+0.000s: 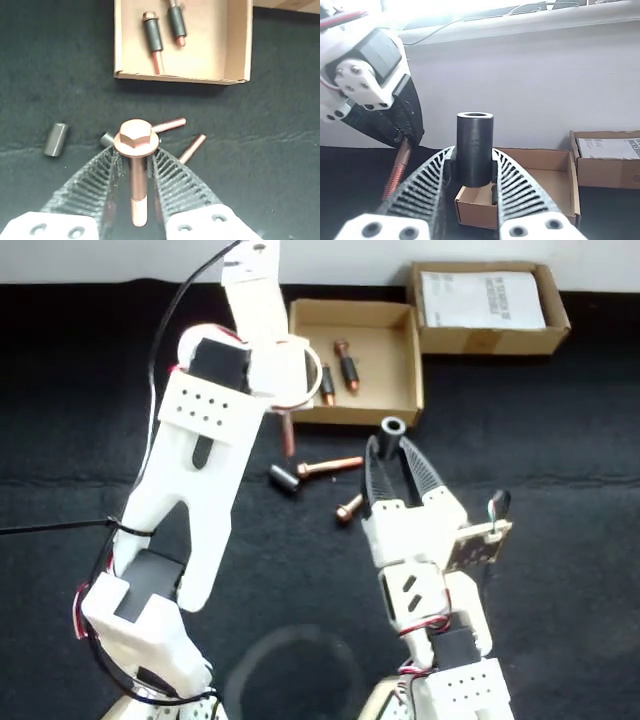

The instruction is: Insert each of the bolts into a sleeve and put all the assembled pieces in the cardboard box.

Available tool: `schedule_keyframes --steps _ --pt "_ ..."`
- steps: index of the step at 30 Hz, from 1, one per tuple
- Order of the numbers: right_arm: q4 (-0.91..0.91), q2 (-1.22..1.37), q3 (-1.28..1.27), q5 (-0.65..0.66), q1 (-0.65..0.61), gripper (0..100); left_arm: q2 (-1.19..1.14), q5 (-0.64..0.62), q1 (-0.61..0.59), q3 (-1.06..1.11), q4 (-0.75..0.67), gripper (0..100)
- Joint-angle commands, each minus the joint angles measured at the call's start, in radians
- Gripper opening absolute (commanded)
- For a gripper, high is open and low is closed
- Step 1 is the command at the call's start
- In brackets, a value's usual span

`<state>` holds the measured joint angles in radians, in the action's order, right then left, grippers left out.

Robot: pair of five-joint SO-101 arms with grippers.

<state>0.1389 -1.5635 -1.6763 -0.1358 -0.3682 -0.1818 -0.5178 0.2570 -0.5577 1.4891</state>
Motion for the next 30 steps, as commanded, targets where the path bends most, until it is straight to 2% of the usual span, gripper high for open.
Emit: schedule_keyframes --steps 1,8,13,18,27,30 --pt "0.022 -0.008 -0.133 0.002 -0.012 0.7 0.059 -0.006 0.027 -0.042 -0.046 1" --pt "-0.054 -0.008 -0.133 0.002 -0.012 0.7 0.130 0.000 0.082 -0.041 -0.161 1" --pt "-0.061 -0.008 -0.133 0.002 -0.012 0.7 0.229 0.149 0.147 -0.039 -0.244 1" --pt "-0.061 -0.008 -0.133 0.002 -0.012 0.7 0.297 0.238 0.197 -0.038 -0.250 1" --pt "-0.061 -0.008 -0.133 0.002 -0.013 0.7 0.315 0.235 0.271 0.082 -0.339 1" --pt "-0.061 -0.008 -0.133 0.002 -0.013 0.7 0.340 0.195 0.305 0.105 -0.367 1"
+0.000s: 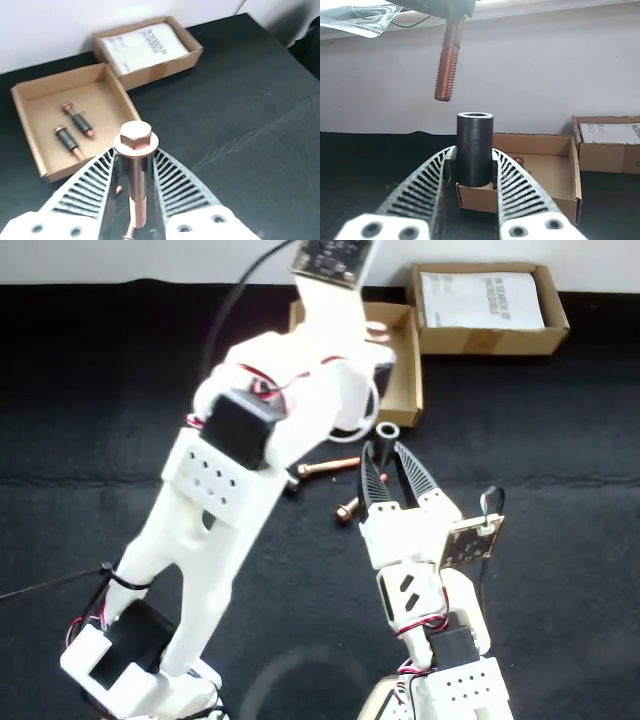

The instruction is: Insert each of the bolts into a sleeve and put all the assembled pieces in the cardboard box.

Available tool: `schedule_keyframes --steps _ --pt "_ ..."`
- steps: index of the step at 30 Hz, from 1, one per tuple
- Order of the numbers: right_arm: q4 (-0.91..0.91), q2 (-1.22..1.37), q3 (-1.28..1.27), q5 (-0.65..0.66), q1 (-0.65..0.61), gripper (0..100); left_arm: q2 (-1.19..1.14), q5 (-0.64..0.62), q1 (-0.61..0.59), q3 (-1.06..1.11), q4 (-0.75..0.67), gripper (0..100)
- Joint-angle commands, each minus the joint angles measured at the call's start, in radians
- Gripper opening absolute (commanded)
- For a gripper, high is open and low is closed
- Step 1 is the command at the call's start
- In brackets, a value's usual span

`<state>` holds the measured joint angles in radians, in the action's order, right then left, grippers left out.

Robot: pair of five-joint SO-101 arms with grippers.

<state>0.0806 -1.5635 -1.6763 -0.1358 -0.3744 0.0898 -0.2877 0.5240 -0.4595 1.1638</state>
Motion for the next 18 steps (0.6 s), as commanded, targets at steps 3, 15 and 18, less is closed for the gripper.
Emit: schedule_keyframes --steps 3,15,18 --pt "-0.002 -0.008 -0.133 0.002 -0.007 0.7 0.127 -0.044 0.054 0.102 -0.107 1" --pt "-0.002 -0.008 -0.133 0.002 -0.005 0.7 0.469 0.069 0.059 0.748 -0.578 1" --pt "-0.002 -0.008 -0.133 0.002 -0.005 0.7 0.466 0.069 0.059 0.734 -0.580 1"
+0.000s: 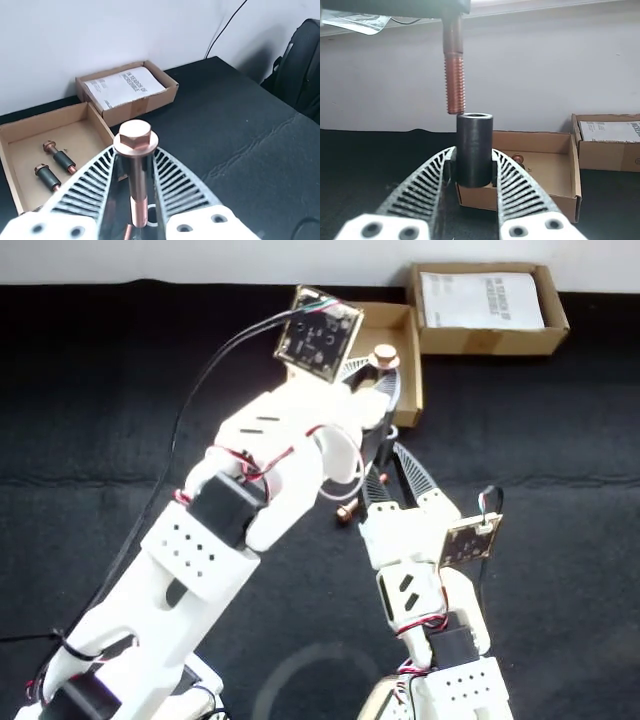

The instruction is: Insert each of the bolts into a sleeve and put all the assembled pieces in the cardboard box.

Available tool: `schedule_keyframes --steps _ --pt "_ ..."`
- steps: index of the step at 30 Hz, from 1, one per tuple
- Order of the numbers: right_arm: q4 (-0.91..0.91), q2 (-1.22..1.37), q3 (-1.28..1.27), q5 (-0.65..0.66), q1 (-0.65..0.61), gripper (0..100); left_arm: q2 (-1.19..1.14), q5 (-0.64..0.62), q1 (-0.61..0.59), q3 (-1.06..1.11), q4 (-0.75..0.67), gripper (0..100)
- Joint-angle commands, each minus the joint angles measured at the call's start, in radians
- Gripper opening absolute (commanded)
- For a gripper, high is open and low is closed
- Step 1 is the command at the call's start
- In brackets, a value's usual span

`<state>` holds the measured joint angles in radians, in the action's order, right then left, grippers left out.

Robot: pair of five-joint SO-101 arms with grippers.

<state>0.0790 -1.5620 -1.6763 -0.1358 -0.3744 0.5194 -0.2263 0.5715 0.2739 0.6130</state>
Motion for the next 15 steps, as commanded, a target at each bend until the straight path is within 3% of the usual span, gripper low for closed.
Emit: schedule_keyframes --steps 1,15 --pt "-0.002 -0.010 -0.133 0.002 -0.005 0.7 0.033 0.008 0.012 -0.008 -0.029 1" --pt "-0.056 -0.010 -0.133 0.003 -0.005 0.7 0.015 0.005 0.035 -0.074 -0.026 1"
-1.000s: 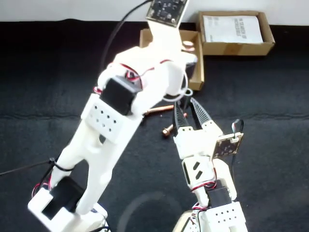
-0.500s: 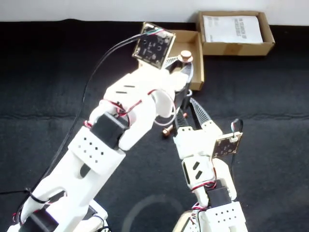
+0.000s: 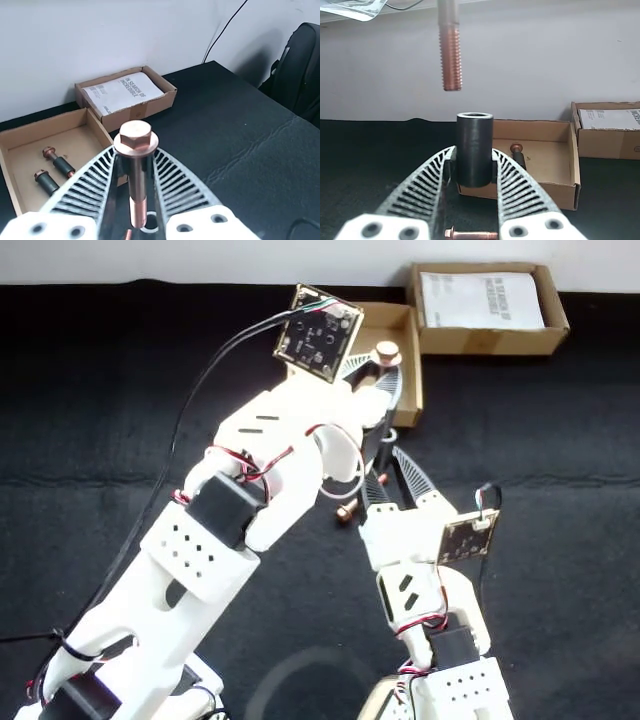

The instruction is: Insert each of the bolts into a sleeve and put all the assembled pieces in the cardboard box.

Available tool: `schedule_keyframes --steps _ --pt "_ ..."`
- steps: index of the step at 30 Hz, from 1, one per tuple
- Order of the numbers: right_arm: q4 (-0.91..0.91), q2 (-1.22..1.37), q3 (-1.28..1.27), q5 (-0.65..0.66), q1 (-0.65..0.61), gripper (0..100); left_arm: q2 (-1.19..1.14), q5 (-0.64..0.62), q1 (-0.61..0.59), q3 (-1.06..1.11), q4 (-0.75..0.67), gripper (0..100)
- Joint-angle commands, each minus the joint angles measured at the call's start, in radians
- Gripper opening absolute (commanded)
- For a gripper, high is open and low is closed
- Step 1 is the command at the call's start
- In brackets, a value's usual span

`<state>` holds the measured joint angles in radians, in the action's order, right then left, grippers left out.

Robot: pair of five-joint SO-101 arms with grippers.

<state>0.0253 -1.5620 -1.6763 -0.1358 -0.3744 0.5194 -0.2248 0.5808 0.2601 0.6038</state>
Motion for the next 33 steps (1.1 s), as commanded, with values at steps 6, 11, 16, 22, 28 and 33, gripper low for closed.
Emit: schedule_keyframes --steps 6,11,16,22,28,33 --pt "-0.002 -0.010 -0.133 0.003 -0.005 0.7 0.015 0.003 0.050 -0.058 -0.017 1" --pt "-0.002 -0.010 -0.133 0.005 -0.005 0.7 0.013 0.003 0.045 -0.050 -0.017 1" --pt "-0.002 -0.012 -0.133 0.005 -0.005 0.7 0.013 0.003 0.044 -0.022 -0.023 1" --pt "-0.002 -0.016 -0.133 0.008 -0.005 0.7 0.012 0.003 0.044 0.021 -0.026 1" --pt "-0.002 -0.016 -0.133 0.008 -0.005 0.7 -0.048 0.003 0.027 0.016 -0.034 1" --pt "-0.002 -0.016 -0.133 0.008 -0.005 0.7 -0.079 0.003 0.021 0.018 -0.063 1"
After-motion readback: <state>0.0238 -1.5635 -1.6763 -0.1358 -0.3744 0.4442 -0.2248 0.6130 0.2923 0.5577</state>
